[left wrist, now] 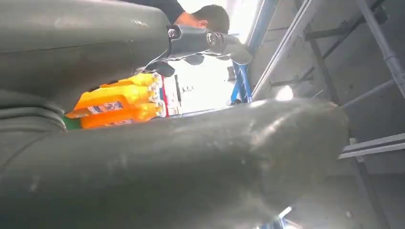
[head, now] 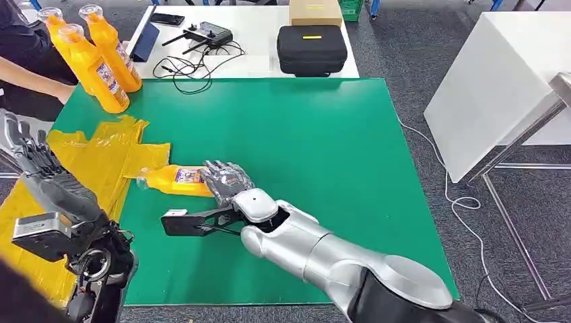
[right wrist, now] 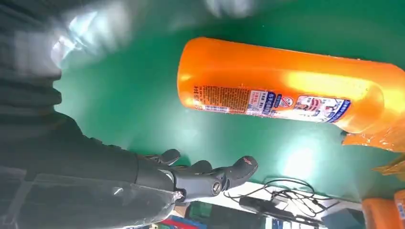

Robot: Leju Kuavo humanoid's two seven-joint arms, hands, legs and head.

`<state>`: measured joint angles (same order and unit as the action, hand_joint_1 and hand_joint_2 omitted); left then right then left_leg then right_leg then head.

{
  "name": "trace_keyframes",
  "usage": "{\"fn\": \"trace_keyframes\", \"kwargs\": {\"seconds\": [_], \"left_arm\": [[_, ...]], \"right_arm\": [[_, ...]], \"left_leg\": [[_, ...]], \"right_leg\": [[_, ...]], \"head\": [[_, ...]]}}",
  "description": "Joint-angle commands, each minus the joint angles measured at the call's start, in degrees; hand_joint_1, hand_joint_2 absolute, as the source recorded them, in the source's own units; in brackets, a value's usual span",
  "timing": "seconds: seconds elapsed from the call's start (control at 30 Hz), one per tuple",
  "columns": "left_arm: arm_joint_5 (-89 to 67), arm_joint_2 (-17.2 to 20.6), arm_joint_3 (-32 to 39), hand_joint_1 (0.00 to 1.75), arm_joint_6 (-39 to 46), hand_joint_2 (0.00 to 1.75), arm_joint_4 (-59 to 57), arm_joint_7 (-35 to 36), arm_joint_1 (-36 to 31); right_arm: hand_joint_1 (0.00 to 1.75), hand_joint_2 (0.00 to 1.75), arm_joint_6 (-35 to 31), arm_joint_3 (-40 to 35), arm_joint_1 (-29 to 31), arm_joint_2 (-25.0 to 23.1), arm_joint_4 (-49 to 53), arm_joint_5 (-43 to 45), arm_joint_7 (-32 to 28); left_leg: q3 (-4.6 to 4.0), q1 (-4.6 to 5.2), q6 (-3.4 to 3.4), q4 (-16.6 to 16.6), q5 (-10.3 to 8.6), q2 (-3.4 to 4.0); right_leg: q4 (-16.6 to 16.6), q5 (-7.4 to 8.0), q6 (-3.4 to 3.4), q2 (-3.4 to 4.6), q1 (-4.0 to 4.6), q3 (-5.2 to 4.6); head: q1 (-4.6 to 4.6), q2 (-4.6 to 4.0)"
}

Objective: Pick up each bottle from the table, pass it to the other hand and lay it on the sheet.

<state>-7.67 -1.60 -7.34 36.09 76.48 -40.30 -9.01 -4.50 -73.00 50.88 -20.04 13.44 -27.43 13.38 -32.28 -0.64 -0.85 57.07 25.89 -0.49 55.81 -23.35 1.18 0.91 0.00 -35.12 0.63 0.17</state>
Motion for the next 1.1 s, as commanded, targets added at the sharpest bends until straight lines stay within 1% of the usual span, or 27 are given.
{"fn": "trace_keyframes", "kwargs": {"seconds": [0.03,0.07,0.1,0.13,0.17,0.2,0.27,0.3,0.37,0.4,0.47,0.5,0.67,0.7,0.83,0.87,0.93,0.97,1.0,1.03,1.1], "left_arm": [[0.3,1.6,-1.6,0.0,2.2,0.0,0.1,0.3,0.7],[0.5,2.3,-1.5,0.0,2.0,0.0,1.6,0.3,2.2],[0.5,2.3,-1.5,0.0,2.0,0.0,1.6,0.3,2.2],[0.5,2.3,-1.5,0.0,2.0,0.0,1.6,0.3,2.2],[0.5,2.3,-1.5,0.0,2.0,0.0,1.6,0.3,2.2],[0.5,2.3,-1.5,0.0,2.0,0.0,1.6,0.3,2.2],[1.1,2.8,-1.6,0.0,0.7,0.0,2.6,0.3,3.0],[1.1,2.6,-1.5,0.0,0.2,1.75,2.1,0.3,2.5],[0.8,2.3,-1.6,0.0,-0.1,1.75,1.4,0.3,1.9],[0.7,2.1,-1.6,0.0,-0.1,1.75,1.0,0.3,1.5],[0.6,2.0,-1.6,0.0,-0.1,1.75,0.9,0.3,1.4],[0.6,2.0,-1.6,0.0,-0.1,1.75,0.9,0.3,1.4],[0.6,1.9,-1.5,0.0,-0.1,1.75,1.0,0.3,1.4],[0.6,1.9,-1.5,0.0,-0.1,1.75,1.0,0.3,1.4],[0.5,1.9,-1.2,0.0,-0.6,1.75,1.2,0.3,1.6],[0.5,2.1,-1.1,0.0,-0.9,1.75,1.1,0.3,1.5],[0.7,2.3,-1.0,0.0,-1.3,1.75,0.8,0.3,1.3],[0.9,2.6,-1.1,0.0,-1.6,1.75,0.5,0.3,0.9],[1.1,2.6,-1.3,0.0,-1.6,1.75,0.3,0.3,0.5],[1.1,2.6,-1.4,0.0,-1.7,1.75,0.0,0.3,0.2],[1.2,2.4,-1.7,0.0,-1.6,1.75,-0.4,0.3,-0.4]], "right_arm": [[0.0,1.75,1.4,1.4,1.5,0.0,1.1,-0.9,-0.3],[0.0,1.75,1.7,1.3,1.5,0.0,1.8,-1.2,0.0],[0.0,1.75,1.7,1.3,1.5,0.0,1.8,-1.2,0.0],[0.0,1.75,1.7,1.3,1.5,0.0,1.8,-1.2,0.0],[0.0,1.75,1.7,1.3,1.5,0.0,1.8,-1.2,0.0],[0.0,1.75,1.7,1.3,1.5,0.0,1.8,-1.2,0.0],[0.0,1.75,1.6,1.6,1.5,0.0,1.1,-1.3,0.5],[0.0,1.75,1.5,2.0,1.6,0.0,0.7,-1.3,0.7],[0.0,1.75,1.5,2.3,1.7,0.0,0.4,-1.4,0.8],[0.0,1.75,1.3,2.4,1.7,0.0,0.1,-1.4,0.9],[0.0,1.75,1.3,2.5,1.6,0.0,0.0,-1.5,0.9],[0.0,1.75,1.3,2.5,1.6,0.0,0.0,-1.5,0.9],[0.0,1.75,1.1,2.7,1.5,0.0,-0.1,-1.6,1.0],[0.0,1.75,1.1,2.7,1.5,0.0,-0.1,-1.6,1.0],[0.0,1.75,0.9,3.1,1.4,0.0,-0.6,-2.2,0.9],[0.0,1.75,0.9,3.2,1.5,0.0,-0.7,-2.3,0.9],[0.0,1.75,0.9,3.5,1.5,0.0,-0.9,-2.3,1.0],[0.0,1.75,0.8,3.8,1.6,0.0,-1.3,-2.4,0.9],[0.0,1.75,1.0,3.9,1.6,0.1,-1.4,-2.6,0.8],[0.0,1.75,1.0,4.1,1.6,0.1,-1.5,-2.7,0.9],[0.0,1.75,1.0,4.6,1.5,0.3,-1.6,-3.0,1.0]], "left_leg": [[0.18,0.01,0.0,0.0,0.07,0.01],[0.11,0.02,0.0,0.0,0.04,0.07],[0.29,0.01,0.0,0.0,0.13,0.12],[0.27,0.01,0.01,-0.1,0.12,0.15],[0.17,0.01,0.0,0.0,0.07,0.05],[0.32,-0.01,0.01,0.0,0.14,0.05],[0.16,-0.01,0.0,0.0,0.07,0.01],[0.31,0.0,0.0,0.0,0.13,0.02],[0.13,0.01,-0.01,0.0,0.05,0.01],[0.27,-0.01,-0.01,0.0,0.11,-0.01],[0.1,0.01,-0.01,0.0,0.02,-0.07],[0.25,0.0,-0.01,0.0,0.08,-0.07],[0.15,0.01,0.0,0.0,0.04,-0.04],[0.31,0.0,0.0,0.0,0.11,-0.06],[0.13,0.0,-0.01,0.0,0.04,-0.04],[0.31,0.01,-0.01,0.0,0.1,-0.04],[0.14,0.01,-0.01,0.0,0.03,-0.05],[0.32,-0.01,0.0,0.0,0.11,-0.05],[0.16,0.01,-0.01,0.0,0.04,-0.05],[0.32,-0.01,0.0,0.0,0.1,-0.08],[0.14,0.0,0.0,0.0,0.03,-0.1]], "right_leg": [[0.0,-0.08,0.02,-0.07,0.0,0.18],[0.0,-0.03,0.02,0.01,-0.01,0.09],[0.0,-0.11,0.02,0.01,0.01,0.26],[0.0,-0.09,0.01,0.06,0.0,0.22],[0.0,-0.07,0.01,-0.02,0.0,0.16],[0.0,-0.15,0.01,-0.06,0.02,0.3],[0.0,-0.07,0.01,-0.05,0.02,0.15],[0.0,-0.13,0.02,-0.07,0.02,0.29],[0.0,-0.06,0.02,-0.06,0.0,0.14],[0.0,-0.12,0.02,-0.12,0.03,0.29],[0.0,-0.06,0.02,-0.12,0.0,0.12],[0.0,-0.12,0.02,-0.15,0.01,0.28],[0.0,-0.07,0.02,-0.11,0.0,0.16],[0.0,-0.16,0.02,-0.17,0.01,0.32],[0.0,-0.06,0.02,-0.1,0.01,0.14],[0.0,-0.14,0.03,-0.15,0.01,0.32],[0.0,-0.06,0.02,-0.12,0.0,0.16],[0.0,-0.14,0.02,-0.16,0.02,0.33],[0.0,-0.07,0.02,-0.13,0.0,0.18],[0.0,-0.15,0.02,-0.2,0.03,0.35],[0.0,-0.08,0.02,-0.18,0.01,0.17]], "head": [[-0.02,0.0],[0.0,0.0],[0.0,0.0],[0.0,0.0],[0.0,0.0],[0.0,0.0],[0.0,0.0],[-0.02,0.0],[0.0,0.0],[0.0,0.0],[0.0,0.0],[0.0,0.0],[0.0,0.0],[0.0,0.0],[0.0,0.0],[0.0,0.0],[0.0,0.0],[0.0,0.0],[0.0,0.0],[0.0,0.0],[0.0,0.0]]}}
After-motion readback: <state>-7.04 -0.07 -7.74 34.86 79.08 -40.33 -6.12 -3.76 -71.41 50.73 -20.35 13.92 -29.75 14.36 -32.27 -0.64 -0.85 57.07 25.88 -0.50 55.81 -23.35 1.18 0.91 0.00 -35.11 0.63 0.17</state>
